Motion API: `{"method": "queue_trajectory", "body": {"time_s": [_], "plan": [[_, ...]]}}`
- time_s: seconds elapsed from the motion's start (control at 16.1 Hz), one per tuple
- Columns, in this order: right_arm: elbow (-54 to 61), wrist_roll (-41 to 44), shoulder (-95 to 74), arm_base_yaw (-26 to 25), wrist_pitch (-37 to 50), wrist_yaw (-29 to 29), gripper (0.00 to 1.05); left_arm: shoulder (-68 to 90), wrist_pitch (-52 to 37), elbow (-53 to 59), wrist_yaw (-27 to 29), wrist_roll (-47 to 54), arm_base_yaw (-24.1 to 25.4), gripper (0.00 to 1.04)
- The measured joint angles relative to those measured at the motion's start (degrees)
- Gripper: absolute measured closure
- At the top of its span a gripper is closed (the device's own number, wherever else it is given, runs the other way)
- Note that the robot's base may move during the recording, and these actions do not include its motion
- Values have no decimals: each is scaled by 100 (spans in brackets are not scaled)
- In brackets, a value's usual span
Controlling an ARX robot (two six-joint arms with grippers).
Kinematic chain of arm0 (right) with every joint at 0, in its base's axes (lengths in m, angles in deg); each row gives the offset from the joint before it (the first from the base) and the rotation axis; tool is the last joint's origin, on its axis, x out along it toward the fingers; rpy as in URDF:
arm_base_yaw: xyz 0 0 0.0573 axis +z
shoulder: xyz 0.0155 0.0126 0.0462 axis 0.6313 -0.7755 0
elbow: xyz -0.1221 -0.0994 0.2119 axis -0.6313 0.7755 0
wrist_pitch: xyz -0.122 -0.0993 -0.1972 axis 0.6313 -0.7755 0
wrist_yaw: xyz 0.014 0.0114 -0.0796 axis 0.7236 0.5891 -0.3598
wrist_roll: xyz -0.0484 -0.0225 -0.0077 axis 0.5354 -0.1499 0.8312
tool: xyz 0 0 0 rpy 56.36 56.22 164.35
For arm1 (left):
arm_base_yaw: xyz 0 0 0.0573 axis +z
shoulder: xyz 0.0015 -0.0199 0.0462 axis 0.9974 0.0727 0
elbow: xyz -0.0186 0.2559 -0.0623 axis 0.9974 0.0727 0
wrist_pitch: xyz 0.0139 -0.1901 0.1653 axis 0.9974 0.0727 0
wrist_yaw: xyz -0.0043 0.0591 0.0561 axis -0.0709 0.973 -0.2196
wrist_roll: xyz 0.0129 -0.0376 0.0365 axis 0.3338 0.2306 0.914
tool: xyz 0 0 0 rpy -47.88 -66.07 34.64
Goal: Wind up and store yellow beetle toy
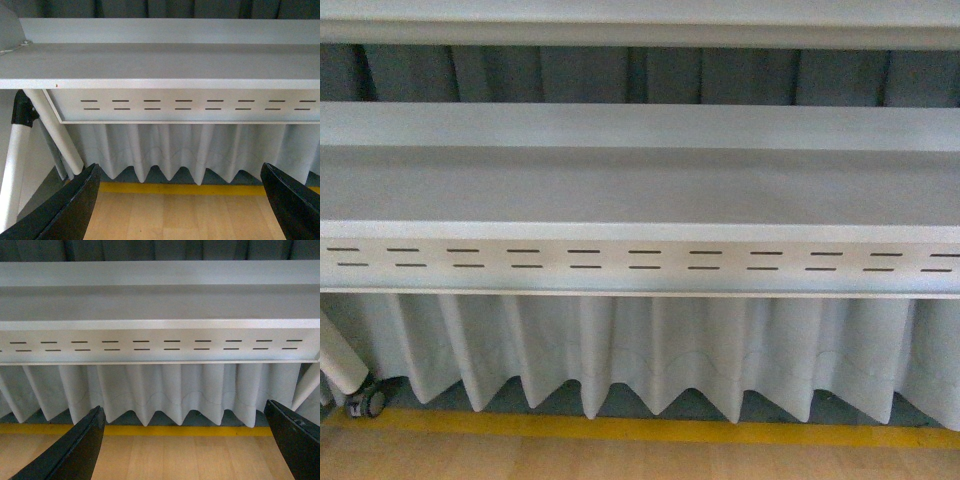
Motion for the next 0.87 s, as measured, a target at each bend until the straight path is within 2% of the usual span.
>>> {"method": "queue_trajectory", "body": {"time_s": [0.87], "plan": [[0, 0, 0, 0, -15, 0, 7, 0, 7, 0, 0, 0, 0, 7]]}}
